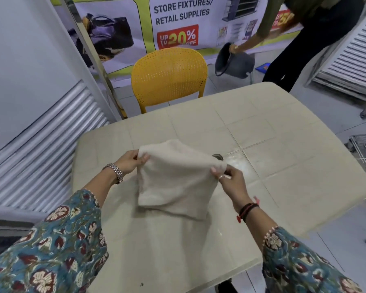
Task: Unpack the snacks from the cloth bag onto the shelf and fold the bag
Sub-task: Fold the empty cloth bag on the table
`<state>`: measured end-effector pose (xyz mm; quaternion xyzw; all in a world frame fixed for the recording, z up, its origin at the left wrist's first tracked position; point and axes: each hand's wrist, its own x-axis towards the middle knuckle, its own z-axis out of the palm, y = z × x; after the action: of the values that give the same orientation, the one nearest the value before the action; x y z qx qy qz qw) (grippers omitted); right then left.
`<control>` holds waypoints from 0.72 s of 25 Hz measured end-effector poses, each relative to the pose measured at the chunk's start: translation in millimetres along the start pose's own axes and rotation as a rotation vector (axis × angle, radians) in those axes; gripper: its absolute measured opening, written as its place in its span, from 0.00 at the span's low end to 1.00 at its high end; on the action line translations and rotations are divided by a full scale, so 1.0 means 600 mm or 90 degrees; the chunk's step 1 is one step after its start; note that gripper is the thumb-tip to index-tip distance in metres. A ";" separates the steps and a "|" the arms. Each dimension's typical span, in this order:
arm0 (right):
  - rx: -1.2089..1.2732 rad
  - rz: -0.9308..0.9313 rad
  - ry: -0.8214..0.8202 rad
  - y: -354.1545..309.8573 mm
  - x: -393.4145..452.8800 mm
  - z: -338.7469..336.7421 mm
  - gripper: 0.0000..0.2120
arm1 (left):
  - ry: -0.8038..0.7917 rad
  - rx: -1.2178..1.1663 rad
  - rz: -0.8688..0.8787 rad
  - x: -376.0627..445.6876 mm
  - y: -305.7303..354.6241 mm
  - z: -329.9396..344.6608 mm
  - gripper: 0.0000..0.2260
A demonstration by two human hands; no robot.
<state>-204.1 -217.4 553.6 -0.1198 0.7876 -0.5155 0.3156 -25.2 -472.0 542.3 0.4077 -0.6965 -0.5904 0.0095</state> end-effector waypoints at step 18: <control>-0.311 -0.196 -0.117 0.113 0.056 -0.013 0.07 | 0.401 0.187 -0.068 -0.121 -0.194 0.108 0.08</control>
<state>-225.9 -199.1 483.2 -0.3566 0.8289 -0.3397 0.2653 55.8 -373.6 460.2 0.6027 -0.7144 -0.3289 0.1347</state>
